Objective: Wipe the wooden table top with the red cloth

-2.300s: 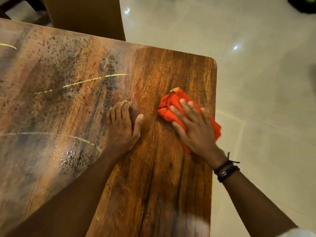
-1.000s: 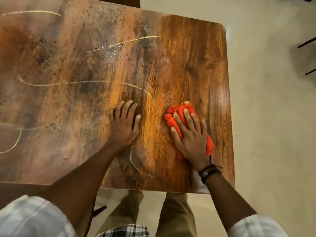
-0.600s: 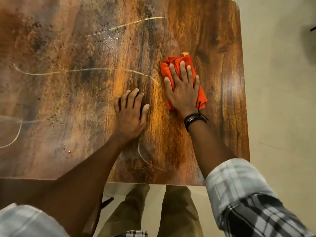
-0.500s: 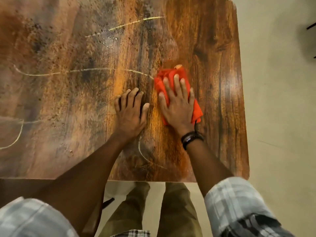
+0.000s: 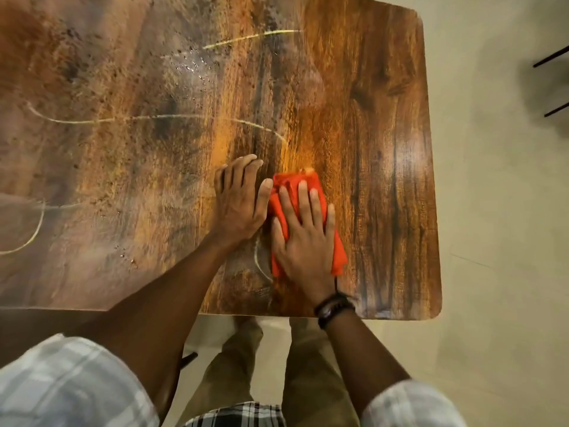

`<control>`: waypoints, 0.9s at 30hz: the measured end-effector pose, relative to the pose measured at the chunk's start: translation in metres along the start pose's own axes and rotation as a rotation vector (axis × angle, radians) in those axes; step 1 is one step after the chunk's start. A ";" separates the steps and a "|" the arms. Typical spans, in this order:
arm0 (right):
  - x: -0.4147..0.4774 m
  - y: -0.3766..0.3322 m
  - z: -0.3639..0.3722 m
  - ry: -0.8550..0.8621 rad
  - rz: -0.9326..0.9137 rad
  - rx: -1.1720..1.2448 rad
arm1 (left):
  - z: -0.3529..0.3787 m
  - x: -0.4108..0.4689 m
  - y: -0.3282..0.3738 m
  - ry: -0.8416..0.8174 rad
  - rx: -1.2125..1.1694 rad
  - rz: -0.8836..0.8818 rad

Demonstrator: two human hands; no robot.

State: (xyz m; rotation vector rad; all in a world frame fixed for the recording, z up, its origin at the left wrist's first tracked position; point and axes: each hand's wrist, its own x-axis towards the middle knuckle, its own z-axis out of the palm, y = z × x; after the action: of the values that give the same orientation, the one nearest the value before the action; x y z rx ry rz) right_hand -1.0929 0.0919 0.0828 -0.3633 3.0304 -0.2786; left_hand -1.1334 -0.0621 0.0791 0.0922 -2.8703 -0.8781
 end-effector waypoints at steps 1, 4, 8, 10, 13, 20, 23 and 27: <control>0.028 0.001 -0.001 0.010 0.012 0.005 | 0.000 0.000 0.001 -0.005 -0.010 -0.002; 0.110 0.000 -0.001 0.011 0.055 0.009 | 0.001 0.000 -0.001 0.006 -0.038 0.002; 0.136 -0.011 0.004 0.008 0.111 0.017 | 0.003 -0.001 -0.006 0.040 -0.076 0.011; 0.108 -0.015 0.005 0.029 0.081 0.021 | 0.003 -0.003 -0.005 0.095 -0.096 0.038; 0.041 -0.027 0.009 0.005 0.019 0.059 | 0.001 -0.002 -0.006 0.152 -0.131 0.066; -0.090 0.026 0.004 -0.001 0.042 0.042 | 0.000 -0.002 -0.006 0.030 -0.065 0.136; -0.104 0.086 -0.011 0.008 0.212 0.033 | 0.002 -0.003 -0.006 0.002 -0.066 0.114; -0.064 0.118 -0.023 0.066 0.517 0.079 | 0.003 -0.001 -0.005 -0.030 -0.041 0.101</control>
State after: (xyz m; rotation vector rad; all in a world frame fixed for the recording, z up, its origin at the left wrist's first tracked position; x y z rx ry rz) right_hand -1.0599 0.2236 0.0864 0.4390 3.0221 -0.3707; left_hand -1.1328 -0.0640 0.0738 -0.0707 -2.8537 -0.9255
